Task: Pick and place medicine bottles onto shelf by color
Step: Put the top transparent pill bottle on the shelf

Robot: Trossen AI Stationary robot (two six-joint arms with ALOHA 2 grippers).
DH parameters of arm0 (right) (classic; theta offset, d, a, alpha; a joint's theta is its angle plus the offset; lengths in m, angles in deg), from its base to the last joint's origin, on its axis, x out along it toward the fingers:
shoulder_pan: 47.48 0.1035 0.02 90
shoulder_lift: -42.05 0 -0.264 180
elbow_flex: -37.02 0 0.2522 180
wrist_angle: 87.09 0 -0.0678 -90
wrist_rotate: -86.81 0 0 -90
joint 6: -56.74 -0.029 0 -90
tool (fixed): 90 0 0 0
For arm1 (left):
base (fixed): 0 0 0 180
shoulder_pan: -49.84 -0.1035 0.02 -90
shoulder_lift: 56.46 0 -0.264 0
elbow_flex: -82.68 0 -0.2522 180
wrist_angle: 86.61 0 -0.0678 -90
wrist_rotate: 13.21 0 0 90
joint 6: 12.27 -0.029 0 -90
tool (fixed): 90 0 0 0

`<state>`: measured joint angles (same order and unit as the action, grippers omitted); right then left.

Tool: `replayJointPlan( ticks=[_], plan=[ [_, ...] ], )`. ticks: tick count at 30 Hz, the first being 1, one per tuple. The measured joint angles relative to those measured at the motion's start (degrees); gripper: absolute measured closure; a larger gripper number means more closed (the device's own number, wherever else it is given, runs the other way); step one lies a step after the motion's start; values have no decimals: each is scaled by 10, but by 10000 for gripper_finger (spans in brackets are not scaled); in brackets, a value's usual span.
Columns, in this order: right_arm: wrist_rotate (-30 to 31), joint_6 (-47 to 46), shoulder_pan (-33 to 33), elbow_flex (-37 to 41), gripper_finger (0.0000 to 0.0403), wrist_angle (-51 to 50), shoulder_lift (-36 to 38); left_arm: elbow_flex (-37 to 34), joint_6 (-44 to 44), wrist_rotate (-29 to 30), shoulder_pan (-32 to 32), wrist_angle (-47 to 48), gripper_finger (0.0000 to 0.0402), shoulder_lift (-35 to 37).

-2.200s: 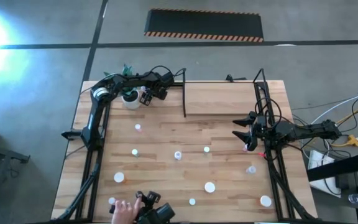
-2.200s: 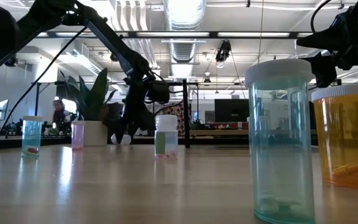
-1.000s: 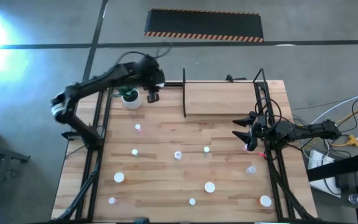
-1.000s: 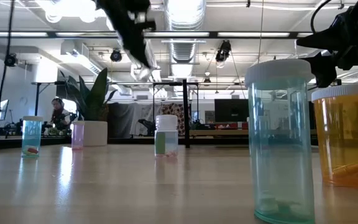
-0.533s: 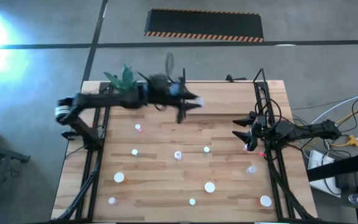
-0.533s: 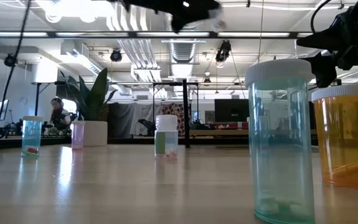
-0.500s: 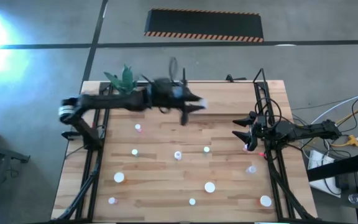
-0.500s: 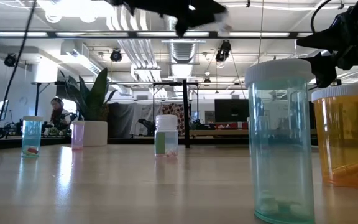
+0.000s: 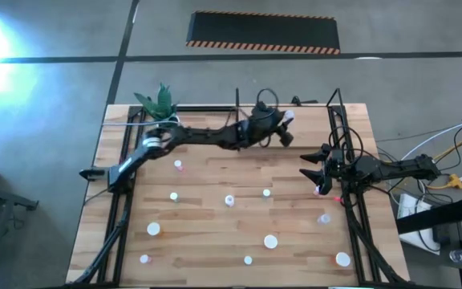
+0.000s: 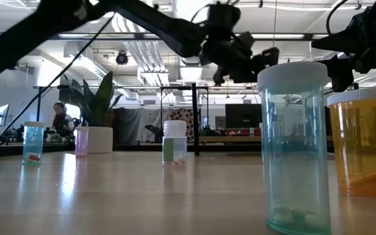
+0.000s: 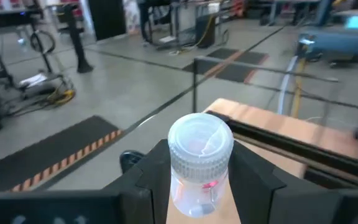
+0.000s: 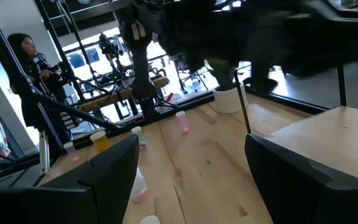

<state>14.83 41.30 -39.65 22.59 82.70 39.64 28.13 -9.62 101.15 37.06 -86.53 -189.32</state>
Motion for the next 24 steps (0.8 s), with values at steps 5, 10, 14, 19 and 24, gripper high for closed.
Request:
replayJointPlan(
  ticks=[5,10,14,19,24],
  plan=[
    [0,0,0,0,119,0,0,101,8,16,-25,52,291,-78],
    [0,0,0,0,119,0,0,116,74,-5,-54,62,291,-109],
    [0,0,0,0,119,0,0,103,77,-5,-69,62,291,-111],
    [0,0,0,0,120,0,0,99,91,-21,-81,86,278,-111],
    [0,0,0,0,120,0,0,98,105,-35,-86,119,270,-111]
  ],
)
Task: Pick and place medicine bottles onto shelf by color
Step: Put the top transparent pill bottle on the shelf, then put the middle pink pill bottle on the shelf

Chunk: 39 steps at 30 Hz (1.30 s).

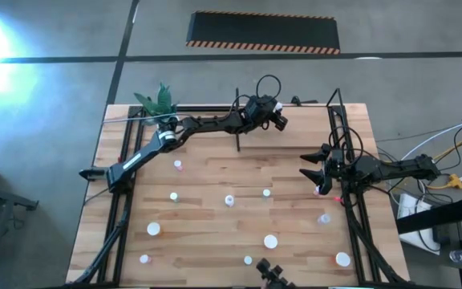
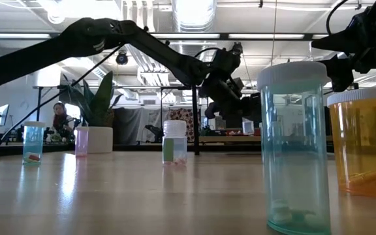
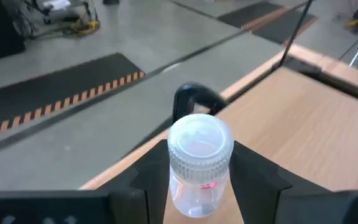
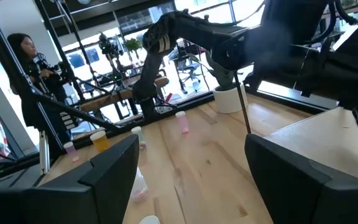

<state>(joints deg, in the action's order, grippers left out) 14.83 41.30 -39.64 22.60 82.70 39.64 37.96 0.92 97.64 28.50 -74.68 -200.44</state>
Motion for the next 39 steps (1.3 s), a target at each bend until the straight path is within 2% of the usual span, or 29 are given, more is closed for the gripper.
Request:
replayJointPlan(
  ticks=[25,28,35,39],
  plan=[
    [0,0,0,0,119,0,0,0,0,-26,0,38,261,0],
    [0,0,0,0,120,0,0,0,0,-32,0,44,238,0],
    [0,0,0,0,120,0,0,1,0,-53,-3,49,151,2],
    [0,0,0,0,120,0,0,1,-19,-72,-5,62,115,19]
  ],
)
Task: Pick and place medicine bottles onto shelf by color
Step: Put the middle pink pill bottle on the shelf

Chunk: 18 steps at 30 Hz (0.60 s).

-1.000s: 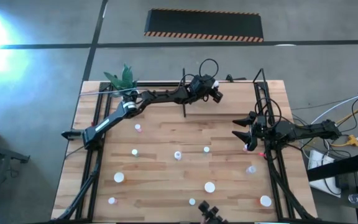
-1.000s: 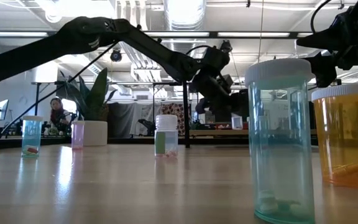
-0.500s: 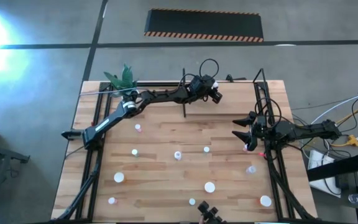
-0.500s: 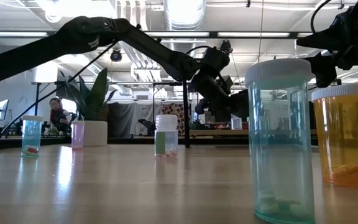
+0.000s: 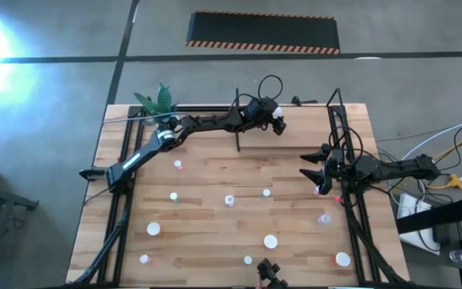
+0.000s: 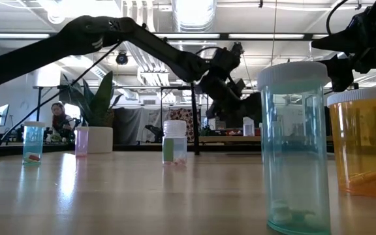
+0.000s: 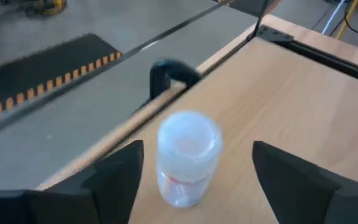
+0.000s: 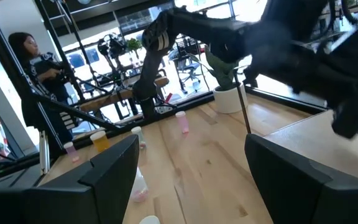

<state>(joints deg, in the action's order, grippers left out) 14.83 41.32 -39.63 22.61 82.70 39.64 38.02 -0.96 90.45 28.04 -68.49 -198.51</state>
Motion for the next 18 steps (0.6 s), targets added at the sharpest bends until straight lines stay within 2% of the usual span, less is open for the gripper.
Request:
replayJointPlan(
  ticks=[6,13,18],
  plan=[
    [0,0,0,0,119,0,0,2,-51,1,1,39,102,47],
    [0,0,0,0,120,0,0,3,-93,2,16,33,102,91],
    [0,0,0,0,119,0,0,3,-202,-3,49,39,102,136]
  ],
)
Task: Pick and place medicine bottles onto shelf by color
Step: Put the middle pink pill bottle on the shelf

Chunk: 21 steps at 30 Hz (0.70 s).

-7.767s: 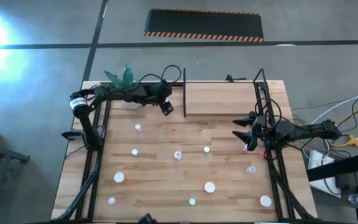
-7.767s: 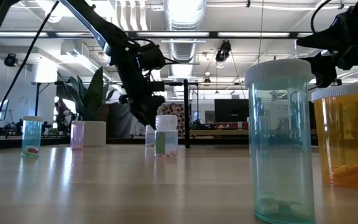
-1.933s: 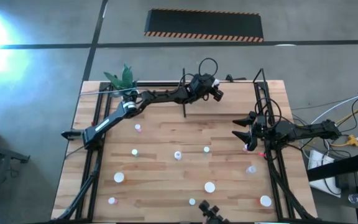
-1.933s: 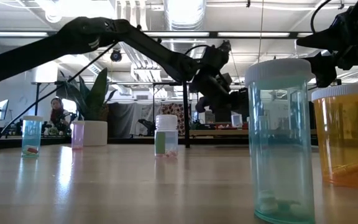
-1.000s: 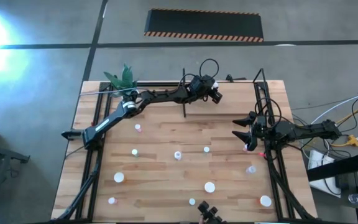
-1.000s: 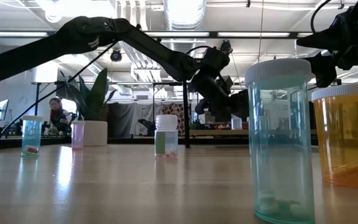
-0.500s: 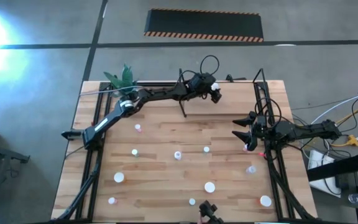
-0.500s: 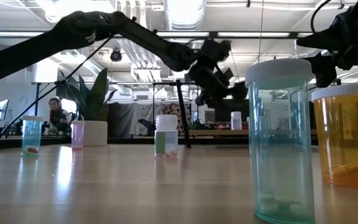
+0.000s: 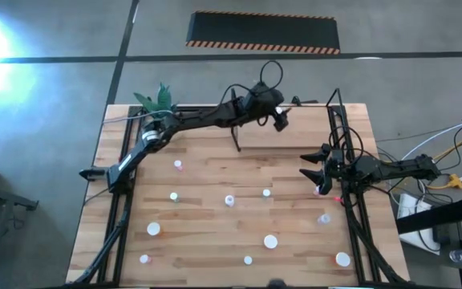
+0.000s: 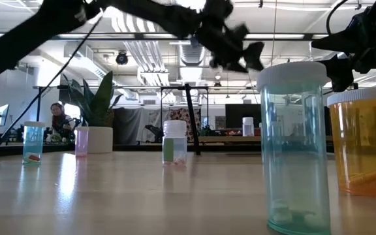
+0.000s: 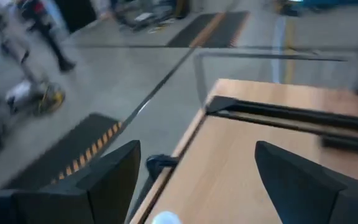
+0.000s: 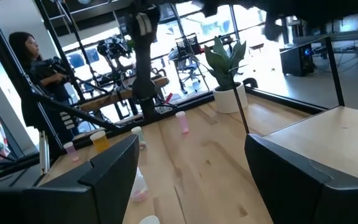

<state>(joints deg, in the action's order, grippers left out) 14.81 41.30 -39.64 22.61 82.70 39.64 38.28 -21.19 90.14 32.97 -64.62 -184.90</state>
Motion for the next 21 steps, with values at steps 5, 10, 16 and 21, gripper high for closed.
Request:
replayJointPlan(
  ticks=[5,10,16,21],
  plan=[
    [0,0,0,0,120,0,0,1,-68,57,52,171,114,82],
    [0,0,0,0,120,0,0,-3,-18,142,80,413,155,143],
    [0,0,0,0,119,0,-1,-124,87,139,114,481,219,230],
    [0,0,0,0,119,0,0,-351,99,134,155,290,257,325]
  ],
)
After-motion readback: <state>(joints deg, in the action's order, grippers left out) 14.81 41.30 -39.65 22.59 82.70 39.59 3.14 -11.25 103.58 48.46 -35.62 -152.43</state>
